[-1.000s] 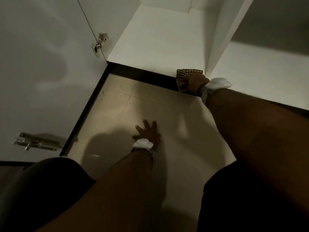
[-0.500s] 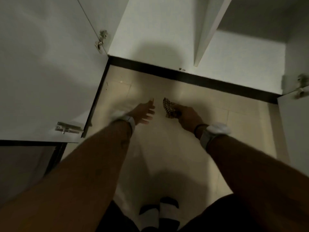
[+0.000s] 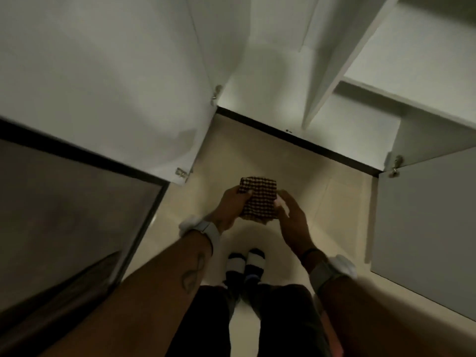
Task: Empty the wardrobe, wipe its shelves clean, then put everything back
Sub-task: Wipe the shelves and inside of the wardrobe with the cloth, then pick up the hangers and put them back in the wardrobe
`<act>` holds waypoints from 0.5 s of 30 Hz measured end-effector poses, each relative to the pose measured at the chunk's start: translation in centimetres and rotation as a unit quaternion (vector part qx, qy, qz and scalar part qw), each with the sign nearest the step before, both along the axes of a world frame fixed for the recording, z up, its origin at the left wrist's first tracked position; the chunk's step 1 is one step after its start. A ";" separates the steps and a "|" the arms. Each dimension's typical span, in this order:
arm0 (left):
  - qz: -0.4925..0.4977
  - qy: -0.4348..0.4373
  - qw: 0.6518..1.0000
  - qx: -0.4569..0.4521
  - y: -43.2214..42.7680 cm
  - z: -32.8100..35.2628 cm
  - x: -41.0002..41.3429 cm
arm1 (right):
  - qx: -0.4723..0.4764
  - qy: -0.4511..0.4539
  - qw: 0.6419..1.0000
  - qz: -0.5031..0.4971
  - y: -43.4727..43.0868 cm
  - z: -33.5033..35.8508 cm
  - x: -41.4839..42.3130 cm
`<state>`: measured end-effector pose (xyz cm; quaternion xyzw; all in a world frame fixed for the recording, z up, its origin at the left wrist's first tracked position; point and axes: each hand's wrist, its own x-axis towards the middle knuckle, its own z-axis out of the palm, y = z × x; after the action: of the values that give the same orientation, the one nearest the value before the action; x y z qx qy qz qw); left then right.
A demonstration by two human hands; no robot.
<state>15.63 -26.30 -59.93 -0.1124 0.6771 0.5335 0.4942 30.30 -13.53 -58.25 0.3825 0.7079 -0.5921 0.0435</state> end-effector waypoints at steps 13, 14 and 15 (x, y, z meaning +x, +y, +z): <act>0.193 0.025 0.978 0.072 -13.1 18.6 5.6 | -0.221 0.047 0.968 0.104 -7.4 15.8 -2.3; 0.227 0.035 0.971 0.070 -14.5 19.0 7.0 | -0.211 0.049 0.967 0.135 -8.4 16.1 -2.2; 0.267 0.039 0.960 0.069 -16.5 19.3 8.6 | -0.208 0.050 0.962 0.169 -9.9 16.7 -2.3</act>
<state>24.19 -42.82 -40.61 -0.2337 0.6028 0.6956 0.3135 28.02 -23.46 -41.51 0.2098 0.6247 -0.7288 0.1859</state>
